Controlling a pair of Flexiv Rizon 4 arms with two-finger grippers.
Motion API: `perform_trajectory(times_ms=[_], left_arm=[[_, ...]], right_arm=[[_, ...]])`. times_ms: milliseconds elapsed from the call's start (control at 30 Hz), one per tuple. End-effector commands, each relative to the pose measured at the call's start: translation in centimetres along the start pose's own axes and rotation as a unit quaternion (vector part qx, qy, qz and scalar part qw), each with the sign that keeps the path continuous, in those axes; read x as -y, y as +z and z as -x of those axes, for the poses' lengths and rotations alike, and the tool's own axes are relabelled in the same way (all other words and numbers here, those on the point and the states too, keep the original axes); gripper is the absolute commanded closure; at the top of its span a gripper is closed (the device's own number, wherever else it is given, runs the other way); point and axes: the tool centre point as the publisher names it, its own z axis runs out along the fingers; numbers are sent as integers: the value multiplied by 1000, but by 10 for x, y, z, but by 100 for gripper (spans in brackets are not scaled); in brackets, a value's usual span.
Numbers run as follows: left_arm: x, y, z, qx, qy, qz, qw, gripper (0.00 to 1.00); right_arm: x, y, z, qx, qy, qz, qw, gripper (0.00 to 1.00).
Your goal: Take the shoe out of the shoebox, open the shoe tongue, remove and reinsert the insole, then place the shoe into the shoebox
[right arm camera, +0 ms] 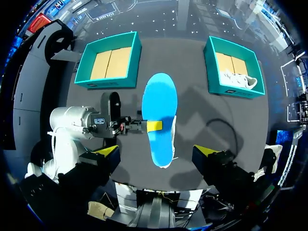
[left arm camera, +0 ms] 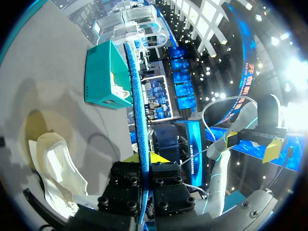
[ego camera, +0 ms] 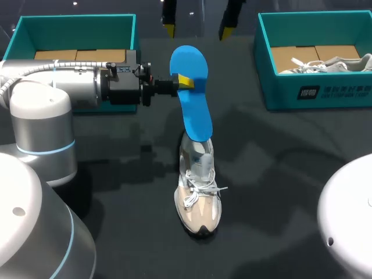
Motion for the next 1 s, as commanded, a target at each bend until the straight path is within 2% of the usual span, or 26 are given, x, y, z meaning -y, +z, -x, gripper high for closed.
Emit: perform_trajectory(times_ms=[33,367,700,800,1000], left_arm=[[-1,0,0,0,0,-1,1000,100],[-1,0,0,0,0,-1,1000,100],[-1,0,0,0,0,-1,1000,100],[-1,0,0,0,0,-1,1000,100],[-1,0,0,0,0,-1,1000,100]], right_arm=[[-3,1,-6,78,-2,-5,997,0],[-6,3,-12,88,0,-14,996,0],[-7,4,-10,70,5,-14,997,0],[-9,1,-7,57,5,-15,998,0],[-11,-6,8,-18,12,-17,1000,0]])
